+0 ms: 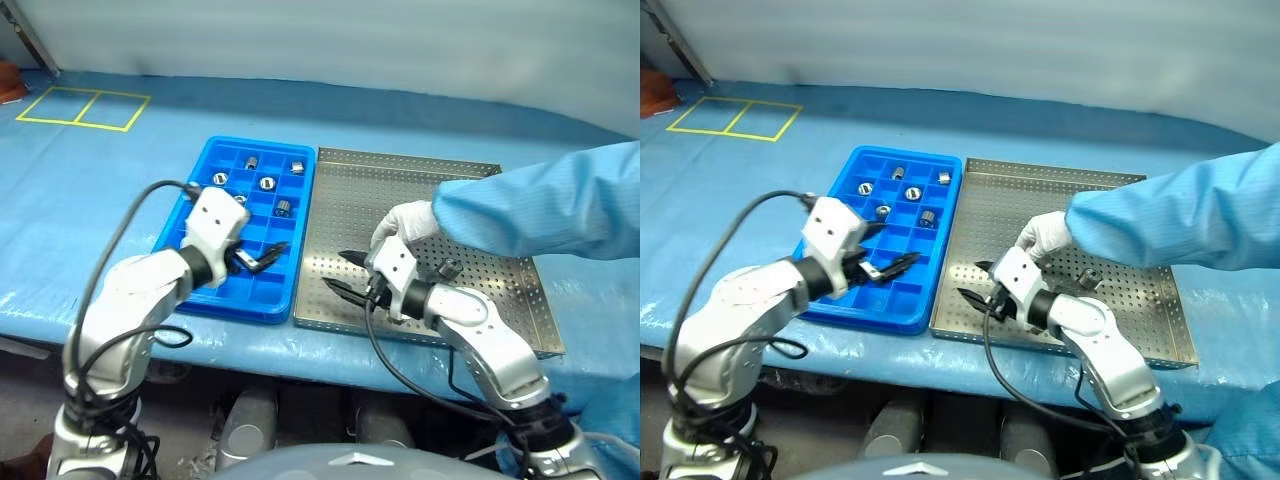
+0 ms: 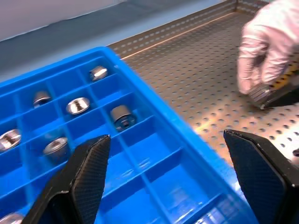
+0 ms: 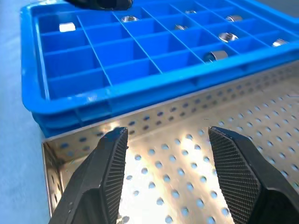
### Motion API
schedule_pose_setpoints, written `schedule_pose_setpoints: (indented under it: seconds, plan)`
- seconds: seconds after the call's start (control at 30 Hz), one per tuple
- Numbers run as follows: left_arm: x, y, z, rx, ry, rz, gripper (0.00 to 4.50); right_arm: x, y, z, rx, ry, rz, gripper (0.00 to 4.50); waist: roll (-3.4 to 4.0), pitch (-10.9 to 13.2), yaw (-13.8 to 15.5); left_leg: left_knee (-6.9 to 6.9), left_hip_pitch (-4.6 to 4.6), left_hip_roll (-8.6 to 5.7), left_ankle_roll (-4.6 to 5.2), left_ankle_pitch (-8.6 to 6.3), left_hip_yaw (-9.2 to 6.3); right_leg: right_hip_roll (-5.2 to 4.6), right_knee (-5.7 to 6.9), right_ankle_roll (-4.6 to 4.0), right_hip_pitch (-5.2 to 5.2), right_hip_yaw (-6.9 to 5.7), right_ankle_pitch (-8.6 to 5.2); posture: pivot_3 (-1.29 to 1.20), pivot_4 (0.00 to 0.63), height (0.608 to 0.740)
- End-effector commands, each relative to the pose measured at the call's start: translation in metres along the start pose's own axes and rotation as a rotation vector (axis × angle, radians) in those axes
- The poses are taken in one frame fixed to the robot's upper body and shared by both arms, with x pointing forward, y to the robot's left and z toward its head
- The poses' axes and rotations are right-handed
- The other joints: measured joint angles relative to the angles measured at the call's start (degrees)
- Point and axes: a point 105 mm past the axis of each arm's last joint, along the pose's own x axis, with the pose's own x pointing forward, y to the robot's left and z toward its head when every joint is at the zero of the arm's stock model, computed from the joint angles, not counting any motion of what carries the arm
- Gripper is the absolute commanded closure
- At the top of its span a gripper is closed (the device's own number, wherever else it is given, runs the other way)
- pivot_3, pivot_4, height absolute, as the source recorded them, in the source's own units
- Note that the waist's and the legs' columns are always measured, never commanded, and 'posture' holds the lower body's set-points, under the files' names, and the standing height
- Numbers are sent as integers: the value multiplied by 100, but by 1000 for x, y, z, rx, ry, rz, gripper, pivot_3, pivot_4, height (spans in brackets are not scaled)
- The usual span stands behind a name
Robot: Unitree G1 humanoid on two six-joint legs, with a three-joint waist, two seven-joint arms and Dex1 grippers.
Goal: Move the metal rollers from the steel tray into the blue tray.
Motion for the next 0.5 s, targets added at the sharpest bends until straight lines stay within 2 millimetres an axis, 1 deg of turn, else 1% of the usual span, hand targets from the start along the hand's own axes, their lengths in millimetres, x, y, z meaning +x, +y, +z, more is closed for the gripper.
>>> schedule_pose_setpoints:
  seconds: [0.03, 0.13, 0.3, 0.4, 0.5]
  plan:
    - [23, -13, 5, 68, -26, -142, 290, -15, 1, 12, -60, -15, -43, 1596, 0, 0, -115, 0, 0, 0, 0, 0, 1, 0, -1, 0, 0, 1, 0, 30, 150, 740]
    - [46, -23, 1, 82, -5, -257, 290, -25, -3, 7, -61, 19, -122, 1596, 0, 0, -287, 0, -2, 0, 0, 0, 2, 0, -1, 1, -1, 1, 0, -42, 150, 740]
    - [72, -46, -8, 131, 33, -440, 290, -42, -7, -2, -46, 70, -233, 1596, 1, 0, -587, 3, -4, -2, 2, -1, 6, -1, 0, 5, -3, 7, 2, -134, 150, 740]
    - [89, -49, -14, 187, 64, -455, 290, -50, -6, -3, -38, 79, -275, 1596, 2, -1, -740, 4, -4, -1, 3, -1, 6, 1, 3, 6, -4, 9, 2, -183, 150, 740]
    - [106, -46, -20, 222, 102, -419, 290, -54, -5, -4, -30, 82, -304, 1596, 2, -1, -887, 8, -3, -2, 3, -1, 8, 3, 5, 8, -4, 13, 4, -221, 150, 740]
